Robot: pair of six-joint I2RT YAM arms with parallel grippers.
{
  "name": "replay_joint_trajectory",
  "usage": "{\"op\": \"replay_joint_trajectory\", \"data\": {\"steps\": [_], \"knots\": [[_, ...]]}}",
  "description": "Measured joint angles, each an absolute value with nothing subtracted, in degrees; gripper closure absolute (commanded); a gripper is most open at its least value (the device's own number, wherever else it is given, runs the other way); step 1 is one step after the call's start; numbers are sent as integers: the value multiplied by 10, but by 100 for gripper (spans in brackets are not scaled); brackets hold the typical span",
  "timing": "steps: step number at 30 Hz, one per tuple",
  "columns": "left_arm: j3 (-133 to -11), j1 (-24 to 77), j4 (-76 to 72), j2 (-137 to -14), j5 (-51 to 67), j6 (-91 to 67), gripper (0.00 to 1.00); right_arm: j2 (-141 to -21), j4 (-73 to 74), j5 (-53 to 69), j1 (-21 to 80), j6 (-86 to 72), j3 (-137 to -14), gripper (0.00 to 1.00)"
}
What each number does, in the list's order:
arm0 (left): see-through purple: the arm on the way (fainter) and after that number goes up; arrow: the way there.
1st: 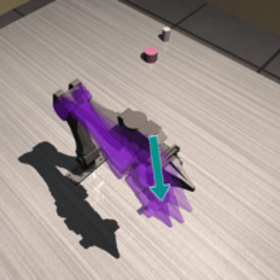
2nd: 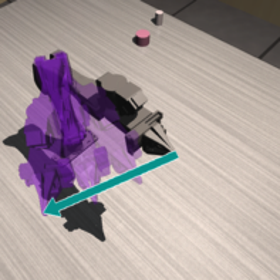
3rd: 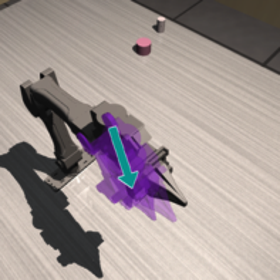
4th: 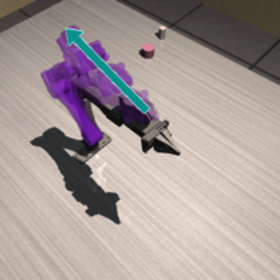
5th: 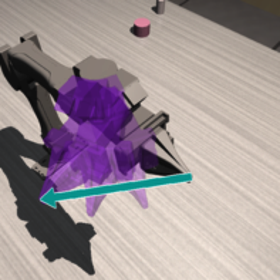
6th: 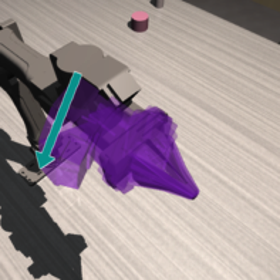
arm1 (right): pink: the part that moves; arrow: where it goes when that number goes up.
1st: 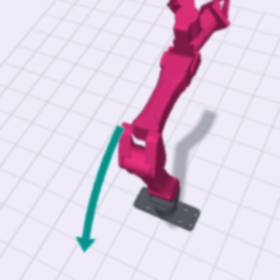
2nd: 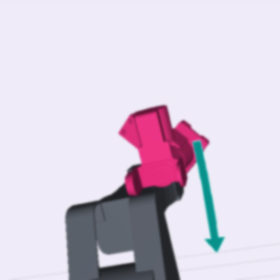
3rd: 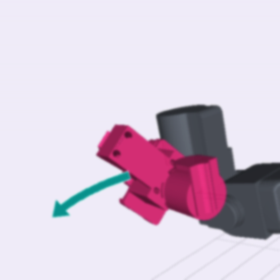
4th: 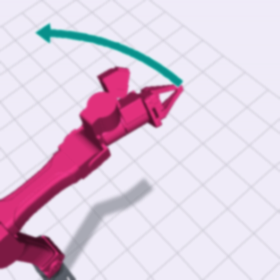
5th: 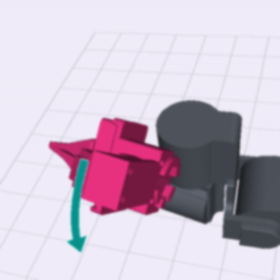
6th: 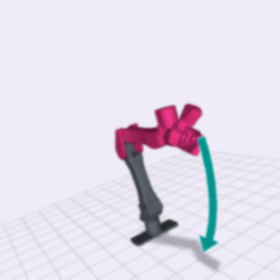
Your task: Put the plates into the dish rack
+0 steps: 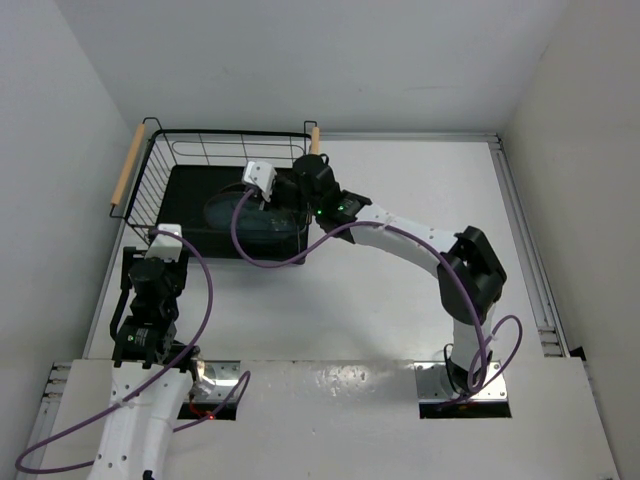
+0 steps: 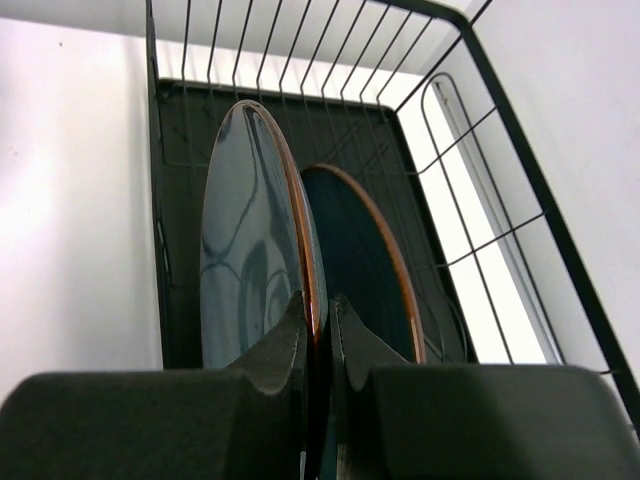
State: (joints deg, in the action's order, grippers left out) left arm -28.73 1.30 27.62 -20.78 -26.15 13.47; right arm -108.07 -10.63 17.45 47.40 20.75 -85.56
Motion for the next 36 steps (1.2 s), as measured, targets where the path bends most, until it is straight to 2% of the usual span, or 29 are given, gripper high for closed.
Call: {"op": "replay_joint_trajectory", "data": {"steps": [36], "knots": [[-282,13,276,-208,-261,135,23,-1081,-152,141,486,232,-835,100]]}}
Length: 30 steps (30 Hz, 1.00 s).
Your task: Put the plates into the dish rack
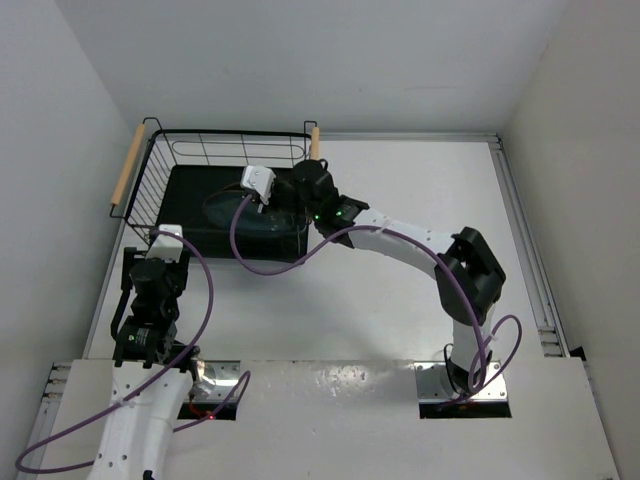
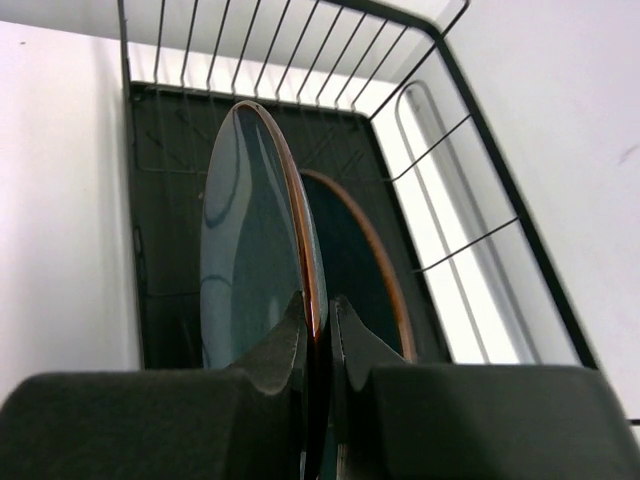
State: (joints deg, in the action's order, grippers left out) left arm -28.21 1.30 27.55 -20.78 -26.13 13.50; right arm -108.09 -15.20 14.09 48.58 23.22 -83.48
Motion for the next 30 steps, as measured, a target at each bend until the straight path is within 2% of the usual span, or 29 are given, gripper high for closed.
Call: {"op": "replay_joint_trajectory", "data": {"steps": [14,15,17,20,29,30], "knots": [[-282,13,276,-208,-261,135,23,-1083,-159,139,486,229,-807,98],[-282,13,276,-208,-261,135,23,-1086,-158,140,486,231,-807,88],[-282,13,276,-208,-261,135,23,-1093,-157,143,485,229,-807,81],[-282,13,276,-208,-261,135,23,-1103,-173,146,484,223,-814,64],[-282,13,276,-208,-261,135,23,-1103,-221,151,479,208,-848,45],[-282,13,276,-208,-261,135,23,-1101,-223,151,478,207,-848,39]]}}
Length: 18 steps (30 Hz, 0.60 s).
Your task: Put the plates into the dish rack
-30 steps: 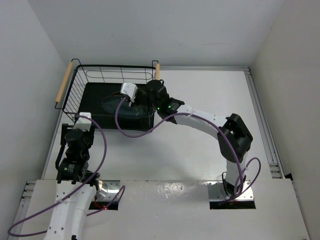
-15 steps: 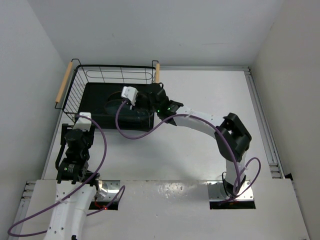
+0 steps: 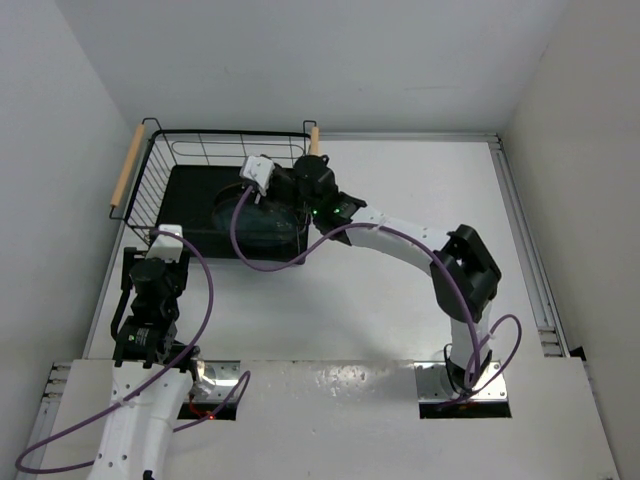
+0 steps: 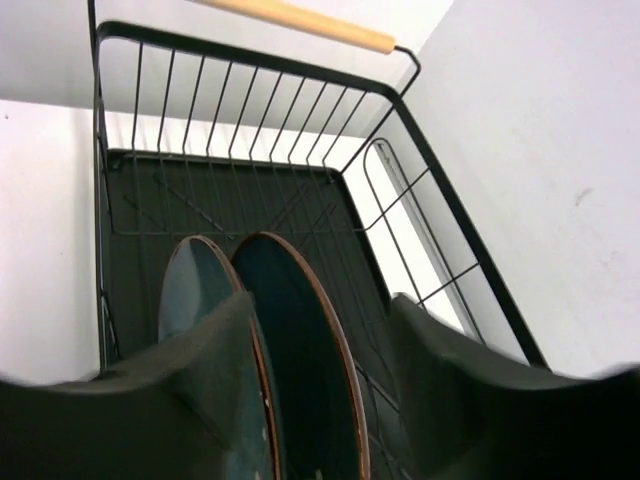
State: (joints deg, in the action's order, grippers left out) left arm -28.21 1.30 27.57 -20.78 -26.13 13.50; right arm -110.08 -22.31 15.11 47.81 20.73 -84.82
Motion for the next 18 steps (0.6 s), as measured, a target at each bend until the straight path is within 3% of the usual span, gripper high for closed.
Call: {"op": "replay_joint_trajectory", "data": {"steps": [1,2,3,4,5,13,18], "knots": [[-282,13,276,-208,-261,135,23,-1098,-224,151,478,204,-848,34],[-282,13,276,-208,-261,135,23,-1094,-226,151,478,200,-848,17],[-282,13,276,-208,-261,135,23,-1087,-229,150,477,193,-846,17],[-282,13,276,-208,-261,135,23,-1074,-241,148,477,183,-837,4],[-282,13,276,-208,-261,135,23,-1058,-251,145,474,167,-825,0],[-282,13,276,-206,-255,138,23,-821,-314,67,378,-40,-653,0],[-277,13,276,-194,-241,145,23,-686,-176,-106,295,-132,-584,0]]}}
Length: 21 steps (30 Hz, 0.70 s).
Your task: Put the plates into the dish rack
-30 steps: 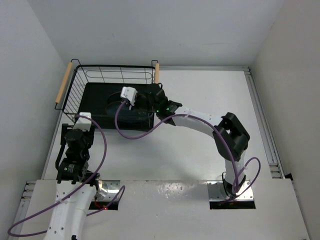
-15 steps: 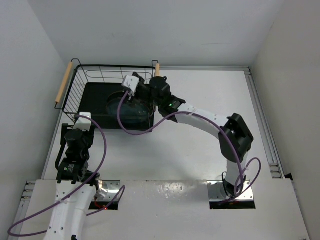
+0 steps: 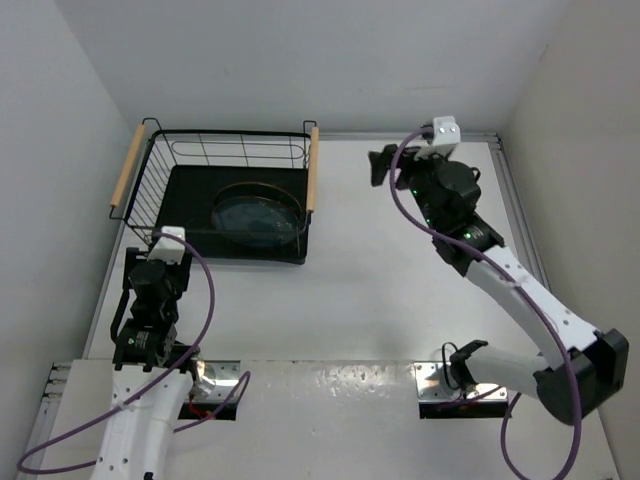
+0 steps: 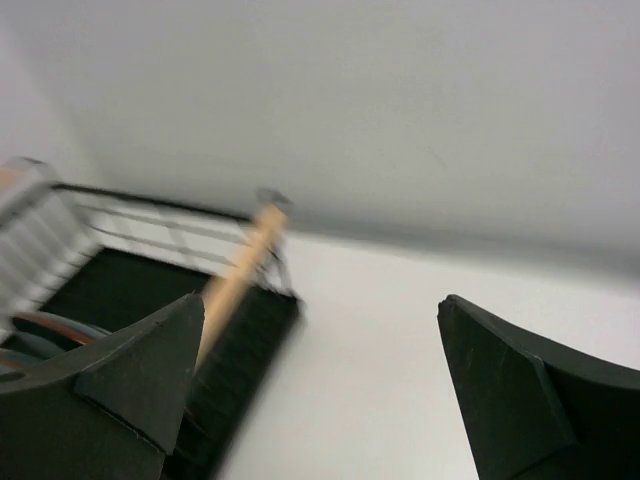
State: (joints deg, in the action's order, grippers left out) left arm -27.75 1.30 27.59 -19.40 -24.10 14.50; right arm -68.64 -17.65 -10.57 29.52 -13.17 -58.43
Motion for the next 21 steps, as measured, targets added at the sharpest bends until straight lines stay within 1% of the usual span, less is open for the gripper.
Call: {"op": "replay_joint_trajectory", "data": {"steps": [4,7,10,16,21], "knots": [[-277,13,276,-189,-226,148,23,-612,4,-222,255,-196,-512,0],[-277,13,275,-185,-213,151,23,-574,127,-257,232,-250,-430,0],[-274,13,276,-185,-196,157,23,-551,251,-264,230,-323,-369,0],[-271,13,277,-186,-175,161,23,-496,389,-271,230,-435,-351,0],[-271,13,278,-189,-169,161,23,-447,448,-271,230,-481,-345,0]]}}
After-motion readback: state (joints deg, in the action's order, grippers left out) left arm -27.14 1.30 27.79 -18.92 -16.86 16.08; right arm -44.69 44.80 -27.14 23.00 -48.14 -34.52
